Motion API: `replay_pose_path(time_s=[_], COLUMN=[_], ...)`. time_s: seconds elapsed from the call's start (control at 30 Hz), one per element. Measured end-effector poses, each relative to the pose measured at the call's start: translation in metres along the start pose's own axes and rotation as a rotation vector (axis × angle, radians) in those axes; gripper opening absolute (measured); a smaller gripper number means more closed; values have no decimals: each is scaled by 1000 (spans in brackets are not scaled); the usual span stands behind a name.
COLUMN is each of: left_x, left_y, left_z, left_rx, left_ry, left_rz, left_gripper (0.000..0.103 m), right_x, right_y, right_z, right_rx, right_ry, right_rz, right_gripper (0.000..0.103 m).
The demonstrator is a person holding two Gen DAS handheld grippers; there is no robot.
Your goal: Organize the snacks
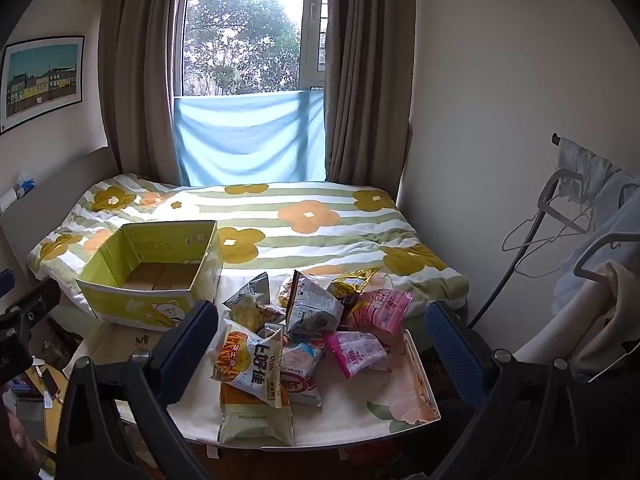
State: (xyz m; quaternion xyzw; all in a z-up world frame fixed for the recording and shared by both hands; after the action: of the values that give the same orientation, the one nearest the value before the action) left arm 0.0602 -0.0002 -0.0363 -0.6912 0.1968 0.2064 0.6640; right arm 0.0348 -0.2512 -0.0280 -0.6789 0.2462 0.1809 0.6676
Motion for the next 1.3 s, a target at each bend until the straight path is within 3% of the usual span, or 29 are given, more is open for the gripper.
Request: replay_pose_path(time_s=[0.3,1.2,1.3], left_x=[3,10,10], left_y=[-1,0,0], left_z=[-6,-1,-2], left_rx=[14,0,4], left_ry=[-41,-39,-43], left_rz=[-2,75,55], left_gripper=[103,103,103], right_x=[0,5,5], right_y=[0,-2,-3], right_z=[1,-1,-1], right_rx=[0,1,1], right_ry=[-1,3,4], right_rz=[1,2,2], right_gripper=[103,102,102])
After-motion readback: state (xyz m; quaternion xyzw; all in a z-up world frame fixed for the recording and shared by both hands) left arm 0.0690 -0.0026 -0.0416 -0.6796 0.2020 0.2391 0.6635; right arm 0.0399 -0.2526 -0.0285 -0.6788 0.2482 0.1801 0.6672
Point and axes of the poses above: each gripper's, at about its wrist camera, not at the fingertips, and x roughly the way its jaws point, z to its left, y to its underside, the point moved 7 cm from there along x, roughly the way its jaws point, and after that the axes turned 2 degrees about z, right-handed, at the moved point
